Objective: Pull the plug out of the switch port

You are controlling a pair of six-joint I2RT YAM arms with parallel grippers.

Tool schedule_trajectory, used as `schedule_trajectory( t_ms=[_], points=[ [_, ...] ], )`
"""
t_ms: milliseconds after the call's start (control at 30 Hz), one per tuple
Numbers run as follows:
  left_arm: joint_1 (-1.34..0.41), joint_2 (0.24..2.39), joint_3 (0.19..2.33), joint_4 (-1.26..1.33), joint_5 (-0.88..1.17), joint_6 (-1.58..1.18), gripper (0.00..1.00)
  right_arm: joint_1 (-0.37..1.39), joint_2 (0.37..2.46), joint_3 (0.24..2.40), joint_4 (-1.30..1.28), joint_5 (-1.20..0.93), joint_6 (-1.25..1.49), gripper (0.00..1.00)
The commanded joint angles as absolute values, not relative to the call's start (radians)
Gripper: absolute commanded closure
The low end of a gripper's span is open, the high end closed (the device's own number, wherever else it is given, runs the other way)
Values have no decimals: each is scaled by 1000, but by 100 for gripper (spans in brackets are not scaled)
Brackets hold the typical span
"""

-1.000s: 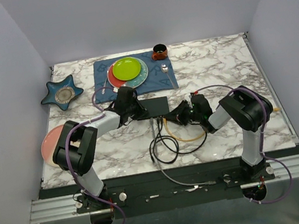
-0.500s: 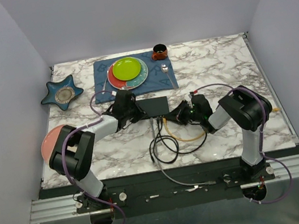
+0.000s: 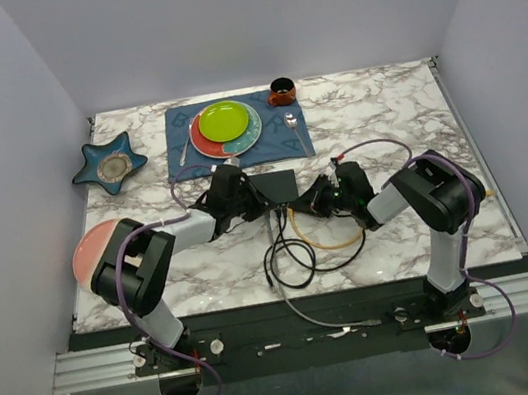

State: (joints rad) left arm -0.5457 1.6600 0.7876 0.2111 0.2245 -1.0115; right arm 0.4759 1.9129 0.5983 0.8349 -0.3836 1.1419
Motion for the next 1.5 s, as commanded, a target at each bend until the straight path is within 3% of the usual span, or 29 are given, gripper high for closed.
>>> schedule_trajectory(
  t_ms=[0, 500, 800, 1033, 1267, 1467],
  points=[
    [-555, 1723, 822, 245, 270, -1031, 93, 471, 1907, 598, 686, -351, 1055, 100],
    [-555, 1829, 917, 216, 232, -1045, 94, 472, 1858, 548, 649, -433, 996, 99],
    [-545, 1760, 919, 216, 206, -1042, 94, 472, 1578, 537, 413, -378, 852, 100],
    [-543, 1593, 844, 247, 160, -1034, 91, 466, 1261, 734, -27, -2, 687, 100],
    [-542, 1393, 735, 236, 106, -1028, 82, 433, 1137, 926, -187, 279, 574, 99],
    [-542, 1298, 669, 206, 72, -1023, 80, 371, 1074, 966, -267, 556, 580, 100]
  ],
)
